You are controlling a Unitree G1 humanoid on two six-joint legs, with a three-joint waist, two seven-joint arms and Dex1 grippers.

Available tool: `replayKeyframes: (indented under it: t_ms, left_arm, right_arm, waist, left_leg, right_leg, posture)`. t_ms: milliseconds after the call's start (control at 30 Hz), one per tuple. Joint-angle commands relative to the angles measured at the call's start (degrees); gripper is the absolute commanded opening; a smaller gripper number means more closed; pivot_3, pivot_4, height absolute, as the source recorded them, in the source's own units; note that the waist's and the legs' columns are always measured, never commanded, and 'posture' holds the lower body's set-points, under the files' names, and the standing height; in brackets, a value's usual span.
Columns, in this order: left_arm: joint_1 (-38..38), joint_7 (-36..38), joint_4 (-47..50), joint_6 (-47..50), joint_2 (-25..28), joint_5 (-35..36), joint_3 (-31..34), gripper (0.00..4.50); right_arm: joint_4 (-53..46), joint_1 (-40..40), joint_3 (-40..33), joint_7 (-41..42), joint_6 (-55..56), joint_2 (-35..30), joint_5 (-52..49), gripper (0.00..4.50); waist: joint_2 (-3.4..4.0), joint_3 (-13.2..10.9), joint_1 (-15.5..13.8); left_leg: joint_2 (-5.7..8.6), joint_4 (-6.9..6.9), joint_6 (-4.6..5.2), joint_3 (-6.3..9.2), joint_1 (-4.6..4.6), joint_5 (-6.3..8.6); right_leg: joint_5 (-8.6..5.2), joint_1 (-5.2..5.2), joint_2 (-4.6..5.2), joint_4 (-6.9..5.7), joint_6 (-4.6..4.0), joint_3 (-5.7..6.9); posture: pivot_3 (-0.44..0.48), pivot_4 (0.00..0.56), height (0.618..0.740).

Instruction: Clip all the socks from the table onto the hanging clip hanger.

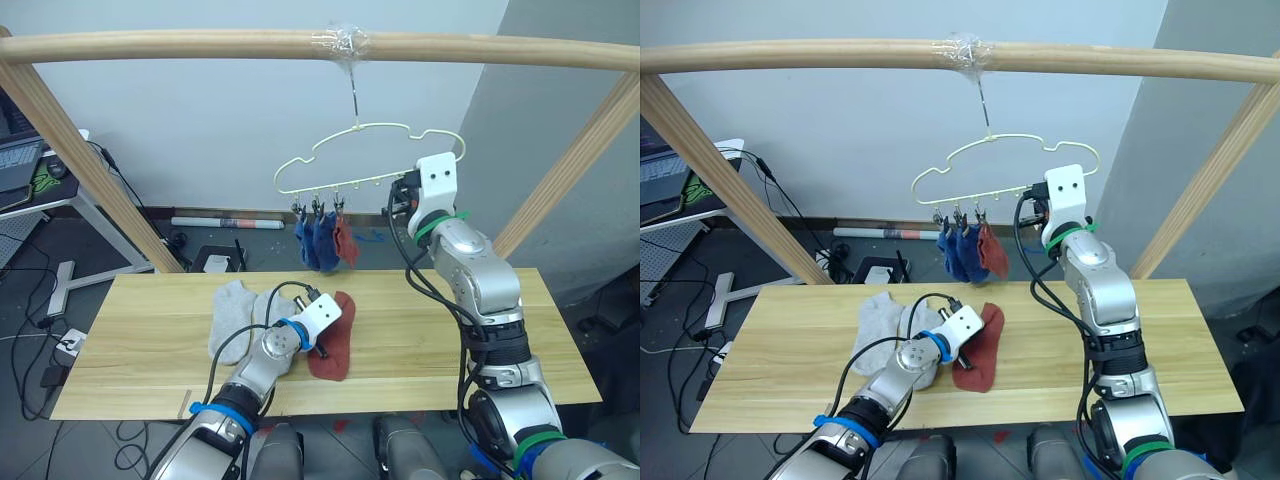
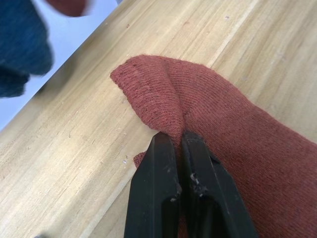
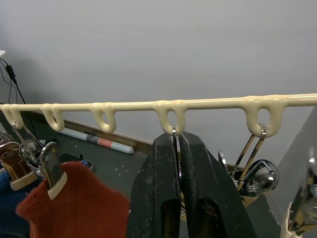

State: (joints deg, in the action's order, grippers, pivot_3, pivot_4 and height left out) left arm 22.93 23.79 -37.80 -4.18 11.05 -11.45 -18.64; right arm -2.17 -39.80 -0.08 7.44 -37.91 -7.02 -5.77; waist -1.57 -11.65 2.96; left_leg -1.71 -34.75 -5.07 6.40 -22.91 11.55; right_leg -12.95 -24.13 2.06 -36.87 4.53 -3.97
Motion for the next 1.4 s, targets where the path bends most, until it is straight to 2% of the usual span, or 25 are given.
replayKeyframes:
  t_ms: [33,133,200,333,433,533,733,1400]
  left_arm:
    - [-1.62,7.44,4.19,-2.57,-1.87,8.14,3.26,0.06]
    - [-2.88,18.74,18.69,3.04,-0.63,19.40,6.15,0.06]
    - [-2.89,22.34,25.16,9.44,0.67,24.55,7.52,0.06]
    - [0.20,23.37,34.86,29.95,2.08,37.64,12.72,0.06]
    - [2.30,23.44,38.29,38.31,3.08,43.00,14.96,0.06]
    - [5.66,24.78,39.51,45.54,4.32,47.82,16.39,0.06]
    - [7.91,24.25,38.52,49.21,3.67,50.40,16.93,0.06]
    - [10.94,25.12,34.16,48.36,2.24,50.27,17.87,0.06]
  right_arm:
    - [0.56,-0.67,-2.87,0.79,-1.21,-1.96,-1.15,0.00]
    - [0.63,-3.60,-7.84,7.26,-9.96,-4.47,-9.92,0.00]
    - [0.50,-5.30,-10.72,9.58,-16.69,-5.85,-14.84,0.00]
    - [0.06,-8.61,-17.39,11.23,-32.85,-7.28,-24.62,0.00]
    - [0.36,-10.73,-21.47,9.92,-40.37,-7.06,-28.28,0.00]
    - [1.97,-14.51,-29.76,7.18,-48.32,-4.82,-30.90,0.00]
    - [1.59,-16.74,-36.55,3.99,-54.51,-2.11,-31.51,0.00]
    - [1.56,-14.59,-38.37,-3.70,-54.59,-1.96,-40.27,0.00]
  waist:
    - [0.02,-0.02,0.00]
    - [0.11,-0.28,-0.09]
    - [0.16,-0.31,-0.11]
    - [0.23,-0.35,0.28]
    - [0.28,-0.38,0.35]
    - [0.34,-0.42,0.34]
    - [0.38,-0.44,0.38]
    - [0.39,-0.45,0.37]
  left_leg:
    - [0.00,0.00,0.00,0.00,-0.03,0.00]
    - [-0.01,0.01,0.00,0.01,-0.12,0.00]
    - [0.00,0.01,0.00,0.03,-0.13,0.00]
    - [-0.01,0.02,0.02,0.04,-0.06,0.01]
    - [0.00,0.01,0.05,0.03,-0.08,0.02]
    - [0.00,0.01,0.09,0.04,-0.11,0.05]
    - [0.00,0.03,0.18,0.04,-0.13,0.10]
    - [0.00,0.05,0.23,0.04,-0.14,0.13]
  right_leg:
    - [0.00,-0.02,0.00,0.01,0.00,0.00]
    - [-0.01,-0.07,0.02,0.01,-0.01,0.01]
    - [-0.01,-0.06,0.03,0.01,-0.02,0.02]
    - [-0.03,-0.02,0.01,-0.02,-0.05,0.02]
    - [-0.05,-0.03,0.01,0.00,-0.03,0.02]
    - [-0.07,-0.04,0.01,0.01,-0.01,0.05]
    - [-0.10,-0.08,0.00,0.02,-0.06,0.07]
    - [-0.14,-0.09,0.00,0.05,-0.08,0.08]
  posture:
    - [-0.060,0.198,0.740]
    - [-0.052,0.196,0.740]
    - [-0.047,0.195,0.740]
    - [-0.040,0.193,0.740]
    - [-0.040,0.193,0.740]
    - [-0.034,0.185,0.740]
    - [-0.038,0.175,0.740]
    - [-0.054,0.175,0.740]
